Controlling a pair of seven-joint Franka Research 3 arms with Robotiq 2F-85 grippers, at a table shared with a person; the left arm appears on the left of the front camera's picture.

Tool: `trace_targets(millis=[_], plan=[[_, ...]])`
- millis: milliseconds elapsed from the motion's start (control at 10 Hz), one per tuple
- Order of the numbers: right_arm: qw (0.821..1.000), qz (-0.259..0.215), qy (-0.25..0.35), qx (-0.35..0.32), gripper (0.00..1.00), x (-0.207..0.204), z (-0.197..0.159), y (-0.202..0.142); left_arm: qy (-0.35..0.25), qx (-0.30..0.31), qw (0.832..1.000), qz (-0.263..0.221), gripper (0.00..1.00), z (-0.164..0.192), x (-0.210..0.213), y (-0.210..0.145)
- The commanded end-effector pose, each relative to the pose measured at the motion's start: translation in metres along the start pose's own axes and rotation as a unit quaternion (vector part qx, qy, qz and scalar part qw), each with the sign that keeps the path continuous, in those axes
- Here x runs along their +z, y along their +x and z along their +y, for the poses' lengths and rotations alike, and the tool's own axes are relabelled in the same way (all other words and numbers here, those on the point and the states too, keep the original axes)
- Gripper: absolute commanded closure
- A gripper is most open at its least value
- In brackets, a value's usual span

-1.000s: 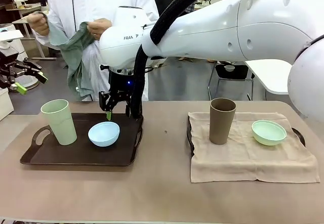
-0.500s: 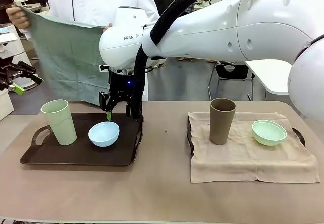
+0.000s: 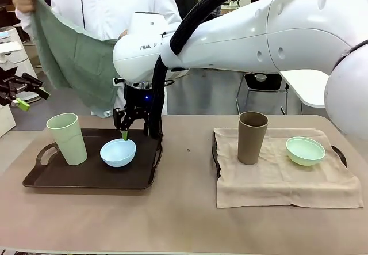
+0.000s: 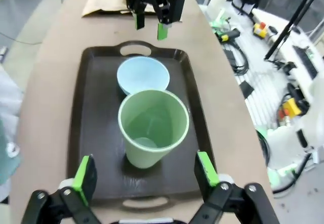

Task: Set up a tray with a mat and arrange the tableware.
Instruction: Pick up the Picnic Bowl and Reusable plastic cup from the Handle tray in front of the human's position and hold them in the air.

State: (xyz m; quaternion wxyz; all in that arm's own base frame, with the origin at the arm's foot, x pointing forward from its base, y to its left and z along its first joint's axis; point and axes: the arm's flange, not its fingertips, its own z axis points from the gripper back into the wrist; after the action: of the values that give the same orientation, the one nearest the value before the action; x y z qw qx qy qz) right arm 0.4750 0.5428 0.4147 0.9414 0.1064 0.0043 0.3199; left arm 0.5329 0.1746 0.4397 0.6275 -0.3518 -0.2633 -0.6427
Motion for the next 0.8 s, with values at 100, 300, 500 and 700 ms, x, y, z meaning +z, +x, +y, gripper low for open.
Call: trace_targets(millis=[100,300,500,700], plan=[[0.999,-0.021,-0.047,-0.02,0.27,-0.006,0.002,-0.002,-0.032,-0.024,0.999,-0.021,0.0,0.004,-0.027,-0.043],[0.996,-0.051,-0.069,-0.03,0.27,-0.014,0.004,0.0,-0.041,-0.06,0.996,-0.047,0.0,0.0,-0.044,-0.059],[0.993,-0.076,-0.069,-0.056,0.27,-0.026,0.005,0.007,-0.042,-0.063,0.995,-0.058,0.0,0.002,-0.05,-0.069],[0.992,-0.078,-0.067,-0.077,0.27,-0.041,0.003,0.013,-0.045,-0.054,0.995,-0.072,0.0,0.003,-0.064,-0.07]])
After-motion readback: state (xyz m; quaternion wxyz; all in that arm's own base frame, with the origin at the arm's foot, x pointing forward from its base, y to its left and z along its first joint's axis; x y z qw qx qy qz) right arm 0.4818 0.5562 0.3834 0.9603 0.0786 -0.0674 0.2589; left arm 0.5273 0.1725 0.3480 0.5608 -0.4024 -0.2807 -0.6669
